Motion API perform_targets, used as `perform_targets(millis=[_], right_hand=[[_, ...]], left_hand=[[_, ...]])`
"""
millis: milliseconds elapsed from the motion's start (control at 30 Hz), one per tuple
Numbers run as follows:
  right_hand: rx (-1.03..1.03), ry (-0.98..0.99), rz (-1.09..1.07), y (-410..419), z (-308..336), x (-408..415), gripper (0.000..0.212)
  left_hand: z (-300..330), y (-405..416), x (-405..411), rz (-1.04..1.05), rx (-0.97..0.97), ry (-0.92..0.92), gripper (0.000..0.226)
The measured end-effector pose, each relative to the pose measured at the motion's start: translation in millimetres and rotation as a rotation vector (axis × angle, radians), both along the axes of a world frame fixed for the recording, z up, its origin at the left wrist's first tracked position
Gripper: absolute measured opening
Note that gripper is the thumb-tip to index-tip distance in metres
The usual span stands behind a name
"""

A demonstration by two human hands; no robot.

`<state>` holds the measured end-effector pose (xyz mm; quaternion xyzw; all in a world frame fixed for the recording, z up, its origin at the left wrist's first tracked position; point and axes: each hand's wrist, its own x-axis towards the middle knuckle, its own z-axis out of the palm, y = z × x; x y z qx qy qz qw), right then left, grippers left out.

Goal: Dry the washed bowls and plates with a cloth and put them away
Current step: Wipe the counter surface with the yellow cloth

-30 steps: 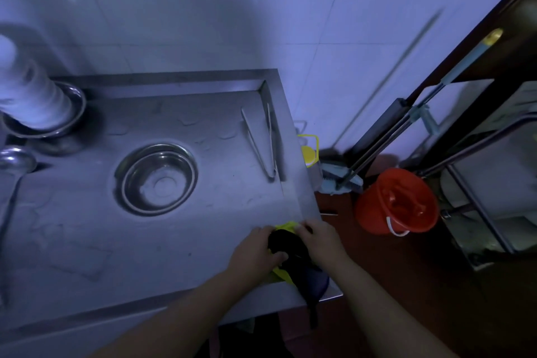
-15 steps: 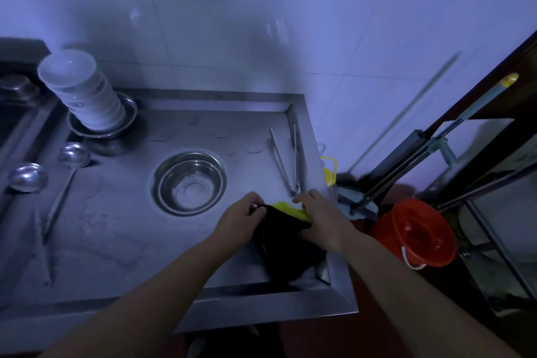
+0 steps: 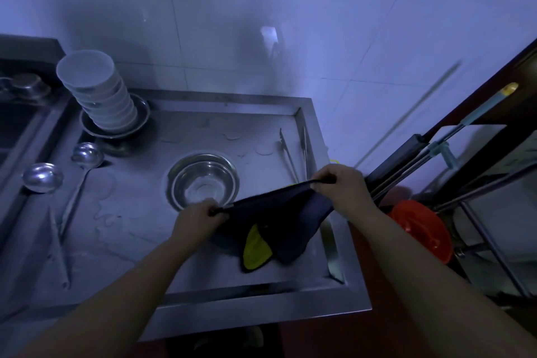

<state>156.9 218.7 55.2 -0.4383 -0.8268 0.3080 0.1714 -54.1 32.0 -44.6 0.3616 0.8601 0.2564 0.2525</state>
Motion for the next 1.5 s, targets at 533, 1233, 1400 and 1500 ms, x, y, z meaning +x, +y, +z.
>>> perform_targets(millis=[533,1233,1400,1500], right_hand=[[-0.147,0.457,-0.193,10,87,-2,0.011],[-0.048,-0.24,-0.127,-7,-79,2,0.014],[-0.012,-0.312,-0.02,-48,-95,38,0.016],[-0.075,-0.429,0.077,-68,-113,54,0.019]], left_hand=[[170,2,-77,-0.146,0.387,-0.024,0.013],[4,-8,-64,-0.347,0.071,0.176,0.025],[-4,-54,-36,-0.525,0.071,0.231,0.019],[-11,-76,-18,-0.606,0.041,0.272,0.024]])
